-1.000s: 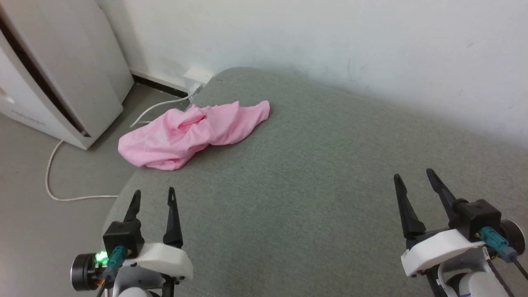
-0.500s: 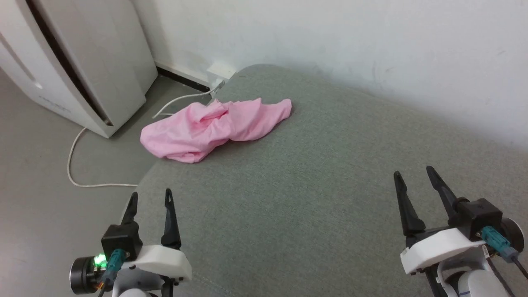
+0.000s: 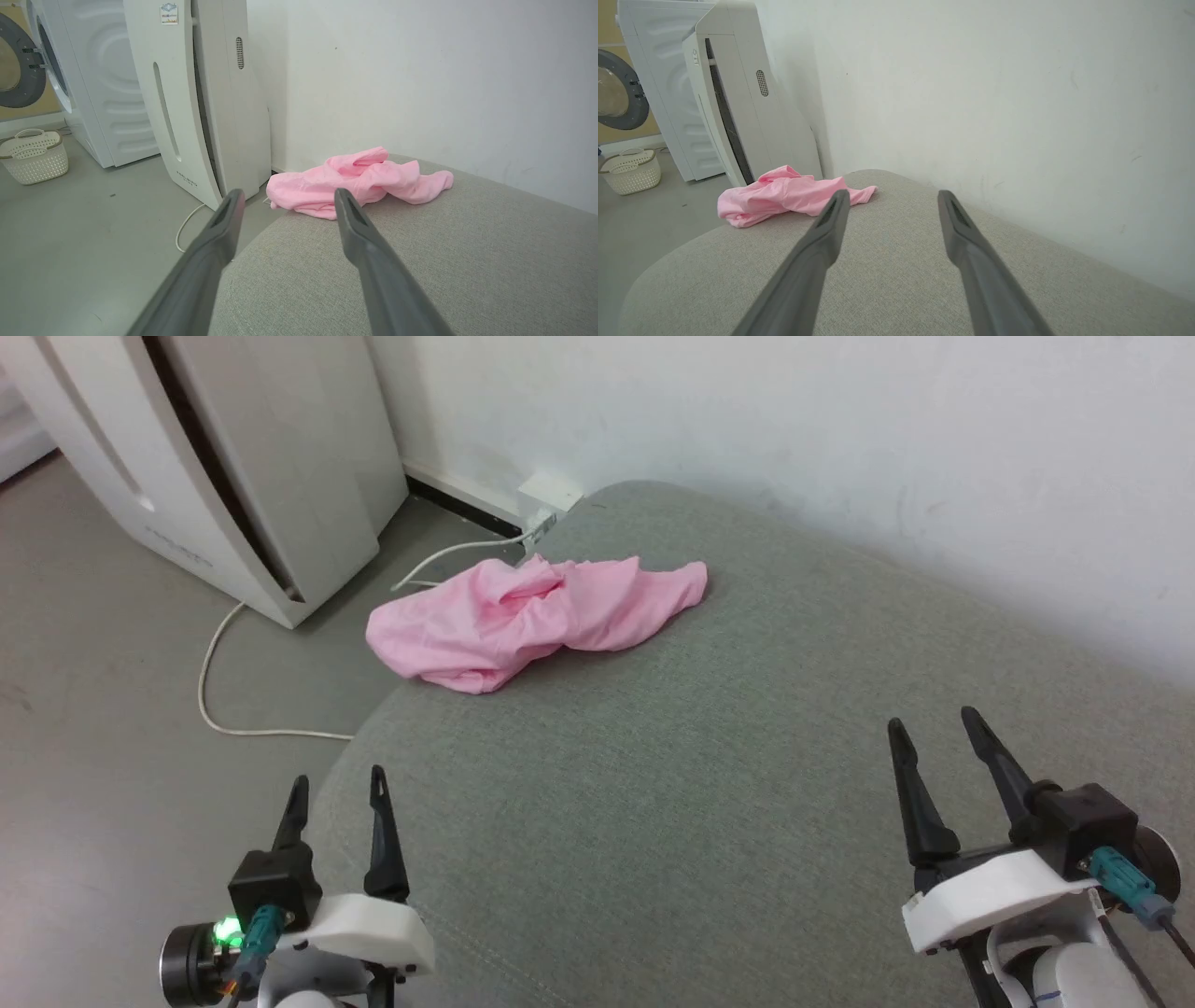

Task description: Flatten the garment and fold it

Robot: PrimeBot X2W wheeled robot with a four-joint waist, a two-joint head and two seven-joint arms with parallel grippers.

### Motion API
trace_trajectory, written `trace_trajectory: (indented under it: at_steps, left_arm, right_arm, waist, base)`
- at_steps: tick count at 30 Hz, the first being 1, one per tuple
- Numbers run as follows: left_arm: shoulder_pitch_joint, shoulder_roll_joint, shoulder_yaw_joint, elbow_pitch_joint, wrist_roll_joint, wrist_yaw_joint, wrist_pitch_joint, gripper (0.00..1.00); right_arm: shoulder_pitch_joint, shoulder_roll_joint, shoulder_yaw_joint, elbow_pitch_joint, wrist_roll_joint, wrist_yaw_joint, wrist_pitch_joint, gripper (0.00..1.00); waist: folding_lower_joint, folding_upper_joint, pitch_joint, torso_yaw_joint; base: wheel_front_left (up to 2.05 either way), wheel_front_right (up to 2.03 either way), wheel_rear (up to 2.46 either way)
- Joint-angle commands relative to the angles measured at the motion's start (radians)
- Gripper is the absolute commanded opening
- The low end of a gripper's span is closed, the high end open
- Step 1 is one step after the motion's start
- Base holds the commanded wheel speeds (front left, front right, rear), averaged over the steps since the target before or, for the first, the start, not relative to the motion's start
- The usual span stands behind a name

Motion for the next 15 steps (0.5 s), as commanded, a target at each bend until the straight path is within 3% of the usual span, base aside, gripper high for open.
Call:
trace_trajectory:
  at_steps: [1, 15]
  left_arm:
    - [-0.013, 0.007, -0.006, 0.008, -0.008, 0.011, -0.013, 1.00]
    - [-0.020, 0.016, -0.020, 0.027, -0.035, 0.040, -0.040, 1.00]
  right_arm:
    - [-0.017, 0.003, 0.002, 0.005, 0.009, -0.002, -0.010, 1.00]
    - [-0.027, 0.003, -0.001, 0.012, 0.022, -0.002, -0.030, 1.00]
  waist:
    - [0.0000, -0.0001, -0.003, 0.014]
    - [0.0000, -0.0001, -0.001, 0.076]
  base:
    - [0.00, 0.00, 0.00]
    - [0.00, 0.00, 0.00]
